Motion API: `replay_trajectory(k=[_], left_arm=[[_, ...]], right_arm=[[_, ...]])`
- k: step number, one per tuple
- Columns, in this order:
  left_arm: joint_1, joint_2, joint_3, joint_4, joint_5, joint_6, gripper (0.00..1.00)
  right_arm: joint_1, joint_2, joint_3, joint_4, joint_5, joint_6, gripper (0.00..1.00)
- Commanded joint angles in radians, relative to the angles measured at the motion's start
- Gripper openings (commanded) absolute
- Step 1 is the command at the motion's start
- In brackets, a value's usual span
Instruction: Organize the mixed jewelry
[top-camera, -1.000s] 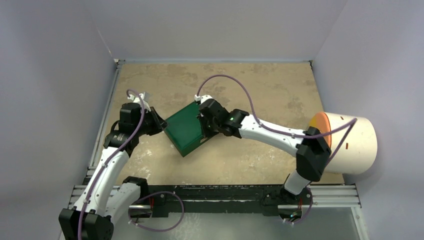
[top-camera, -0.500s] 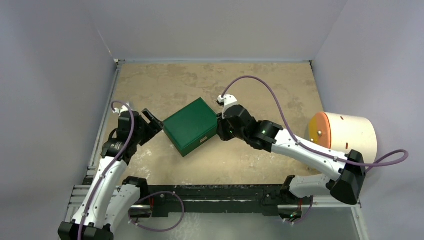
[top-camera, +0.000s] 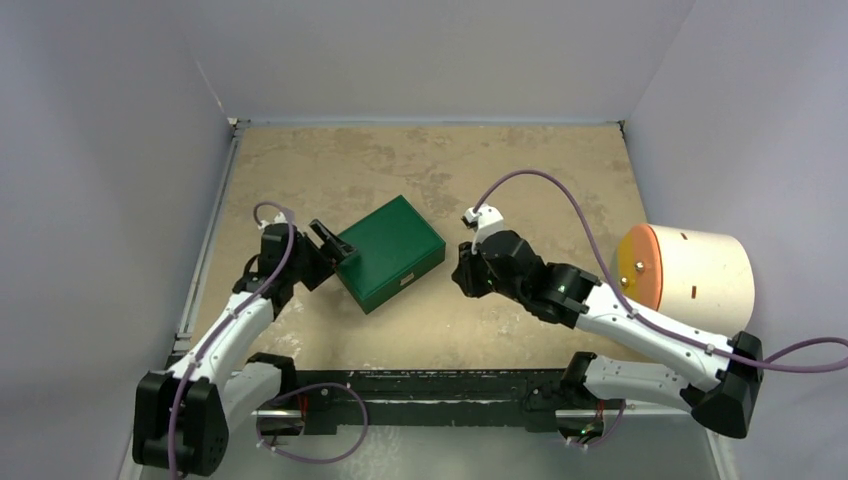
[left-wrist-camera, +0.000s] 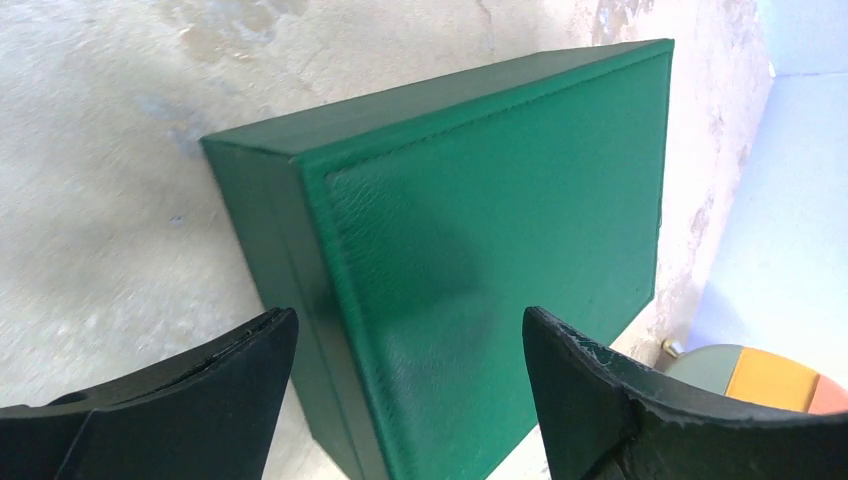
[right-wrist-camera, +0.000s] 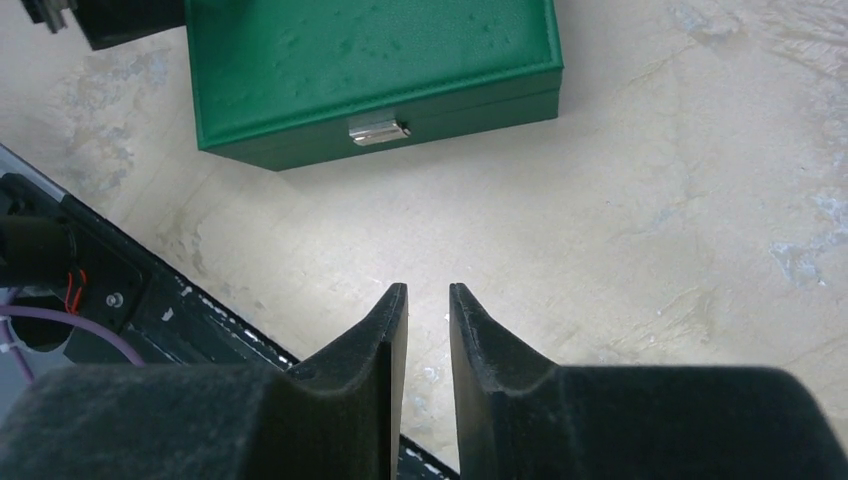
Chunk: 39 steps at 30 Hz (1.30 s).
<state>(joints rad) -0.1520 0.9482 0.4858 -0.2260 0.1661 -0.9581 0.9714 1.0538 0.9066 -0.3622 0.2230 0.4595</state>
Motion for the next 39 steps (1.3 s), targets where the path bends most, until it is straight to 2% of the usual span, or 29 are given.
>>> replay_trajectory(k=[1, 12, 23, 28, 33, 34, 39], left_arm=[[-0.004, 0.095, 0.005, 0.207, 0.08, 0.023, 0.82], [-0.007, 0.321, 0.116, 0.312, 0.135, 0.084, 0.73], [-0.114, 0.588, 0.383, 0.314, 0.105, 0.109, 0.71], [-0.161, 0.711, 0.491, 0.337, 0.093, 0.101, 0.71], [-0.201, 0.805, 0.608, 0.288, 0.044, 0.127, 0.72], [-0.205, 0.813, 0.628, 0.262, 0.028, 0.139, 0.72], [-0.212, 0.75, 0.68, 0.114, -0.105, 0.201, 0.74]], right_arm=[[-0.007, -0.07, -0.037, 0.002, 0.032, 0.02, 0.26], [-0.011, -0.158, -0.085, -0.029, 0.046, 0.034, 0.4], [-0.013, -0.189, -0.105, -0.048, 0.054, 0.055, 0.52], [-0.015, -0.202, -0.121, -0.076, 0.103, 0.07, 0.66], [-0.018, -0.216, -0.138, -0.104, 0.194, 0.086, 0.86], [-0.02, -0.217, -0.14, -0.11, 0.214, 0.089, 0.91], [-0.056, -0.201, -0.153, -0.109, 0.256, 0.08, 0.98]])
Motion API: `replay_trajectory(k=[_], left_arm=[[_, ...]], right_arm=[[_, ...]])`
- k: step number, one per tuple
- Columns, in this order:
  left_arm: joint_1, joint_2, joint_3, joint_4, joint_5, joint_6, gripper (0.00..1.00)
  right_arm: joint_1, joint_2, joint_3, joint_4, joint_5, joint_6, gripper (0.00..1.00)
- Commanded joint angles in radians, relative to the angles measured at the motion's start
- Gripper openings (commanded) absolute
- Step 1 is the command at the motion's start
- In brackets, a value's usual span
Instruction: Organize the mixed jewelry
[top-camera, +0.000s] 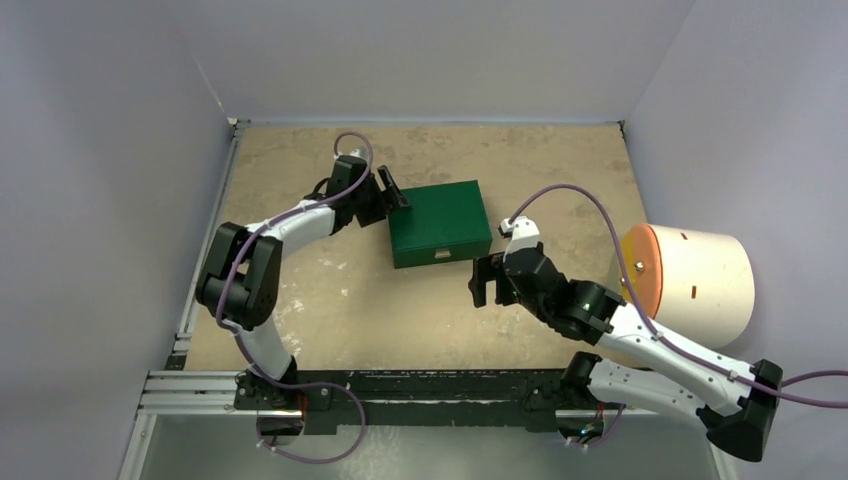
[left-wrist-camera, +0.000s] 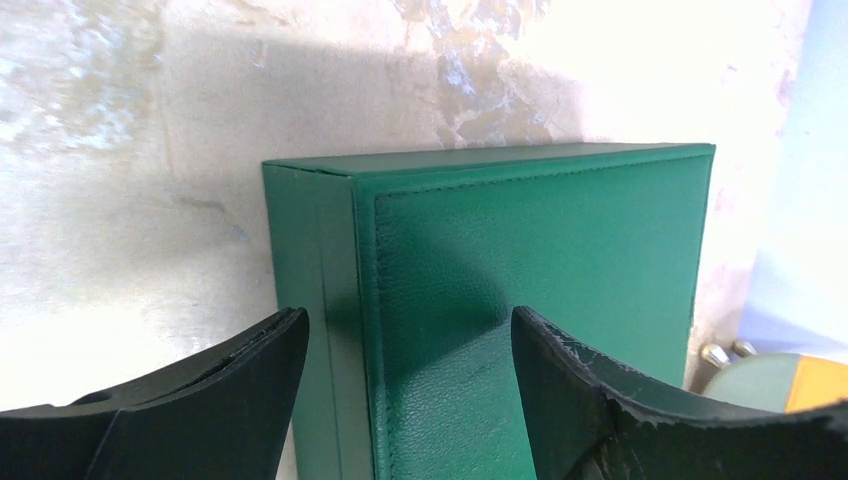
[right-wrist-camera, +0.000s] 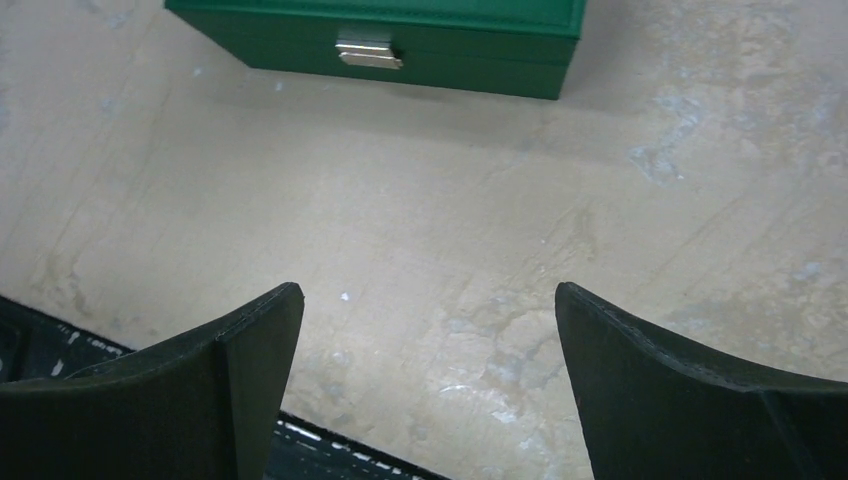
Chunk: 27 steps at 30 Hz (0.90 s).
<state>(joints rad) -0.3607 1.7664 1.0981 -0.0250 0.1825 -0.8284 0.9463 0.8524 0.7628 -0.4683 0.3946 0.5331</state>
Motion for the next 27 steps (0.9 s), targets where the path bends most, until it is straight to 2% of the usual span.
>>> replay_trajectory(k=[1, 7, 11, 15, 20, 27], left_arm=[[-0.003, -0.088, 0.074, -0.12, -0.15, 0.085, 0.74], [-0.003, -0.27, 0.091, -0.285, -0.29, 0.137, 0.75], [-0.003, -0.414, 0.071, -0.328, -0.312, 0.154, 0.77], [-0.003, -0.537, 0.08, -0.383, -0.287, 0.199, 0.78], [-0.003, -0.677, 0.092, -0.46, -0.227, 0.259, 0.79], [-0.003, -0.824, 0.027, -0.496, -0.102, 0.358, 0.82]], right_arm=[[-0.048, 0.01, -0.009, 0.001, 0.083, 0.001, 0.99], [-0.186, 0.061, 0.012, 0.063, 0.001, -0.055, 0.99], [-0.277, 0.105, 0.072, 0.071, -0.062, -0.064, 0.99], [-0.297, 0.122, 0.152, 0.036, -0.028, -0.06, 0.99], [-0.297, 0.051, 0.182, 0.029, 0.082, -0.055, 0.99], [-0.296, -0.117, 0.12, 0.113, 0.024, -0.123, 0.99]])
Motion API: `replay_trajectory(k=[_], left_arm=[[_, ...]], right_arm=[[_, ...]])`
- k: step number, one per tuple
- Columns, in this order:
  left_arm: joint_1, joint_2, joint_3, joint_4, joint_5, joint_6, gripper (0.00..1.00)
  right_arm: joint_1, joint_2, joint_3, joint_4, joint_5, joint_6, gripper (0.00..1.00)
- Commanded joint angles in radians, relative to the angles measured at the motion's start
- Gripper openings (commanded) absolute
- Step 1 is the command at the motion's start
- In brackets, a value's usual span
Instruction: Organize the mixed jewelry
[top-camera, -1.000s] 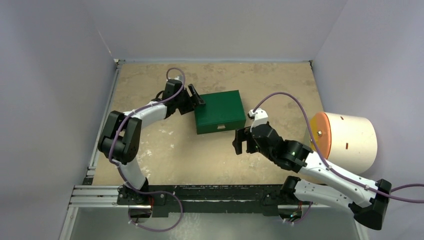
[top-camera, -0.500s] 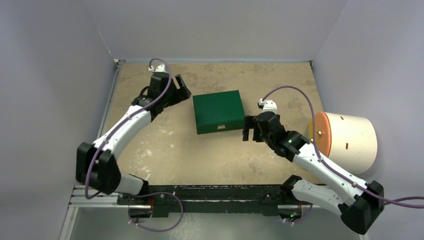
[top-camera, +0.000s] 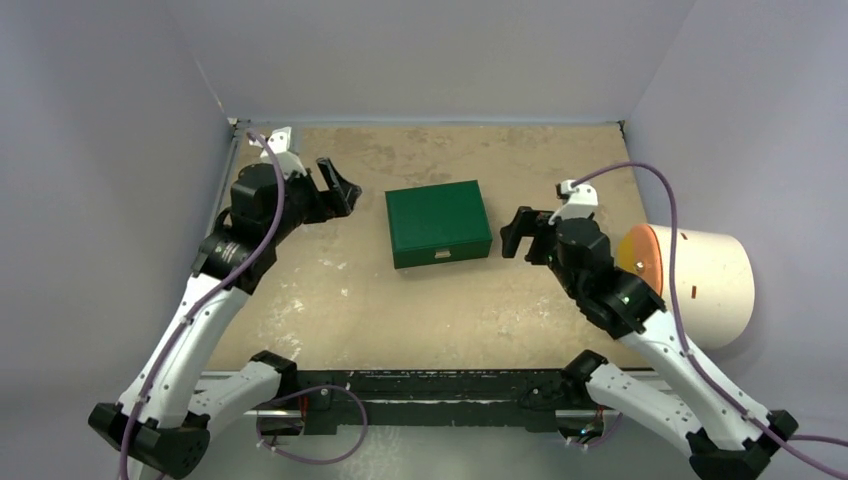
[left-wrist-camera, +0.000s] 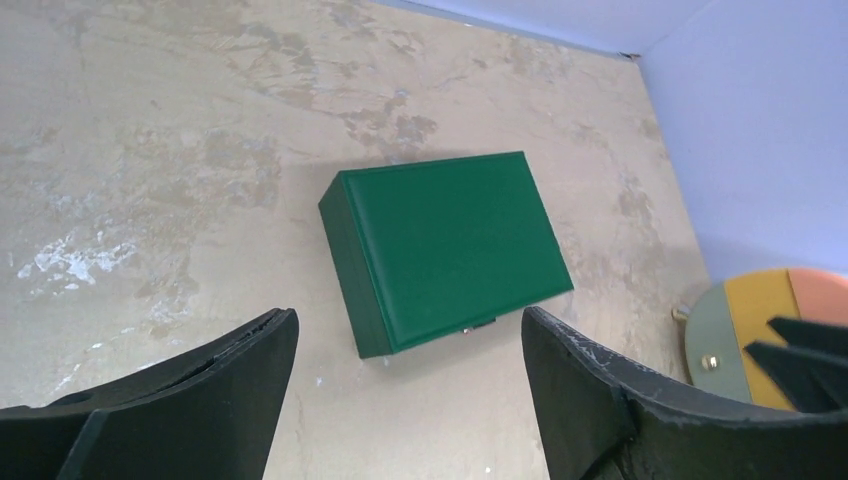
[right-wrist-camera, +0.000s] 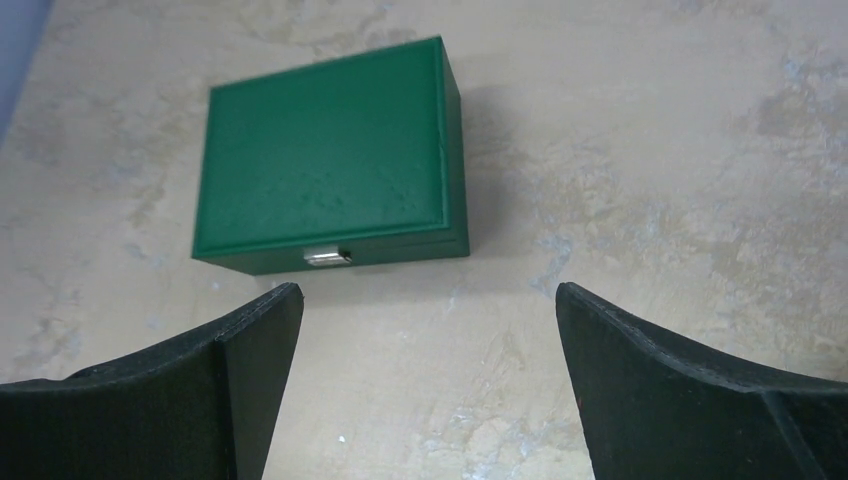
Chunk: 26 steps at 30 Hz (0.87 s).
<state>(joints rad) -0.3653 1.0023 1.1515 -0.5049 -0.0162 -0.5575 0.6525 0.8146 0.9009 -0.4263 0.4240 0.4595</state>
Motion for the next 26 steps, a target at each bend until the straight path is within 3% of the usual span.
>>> replay_trajectory(k=[1, 8, 17, 23, 26], left_arm=[[0.001, -0.07, -0.037, -0.019, 0.116, 0.097, 0.82], [-0.05, -0.098, -0.104, -0.001, 0.181, 0.131, 0.82], [-0.297, -0.031, -0.151, 0.064, -0.016, 0.145, 0.82], [-0.3, -0.084, -0.219, 0.088, -0.027, 0.156, 0.82], [-0.3, -0.1, -0.233, 0.088, -0.052, 0.152, 0.82]], right_arm=[[-0.002, -0.091, -0.023, 0.065, 0.0, -0.048, 0.99], [-0.003, -0.094, -0.029, -0.013, 0.025, -0.024, 0.99], [-0.003, -0.114, -0.074, -0.006, 0.008, -0.034, 0.99], [-0.003, -0.135, -0.072, 0.026, -0.037, -0.114, 0.99], [-0.004, -0.134, -0.071, 0.054, 0.018, -0.091, 0.99]])
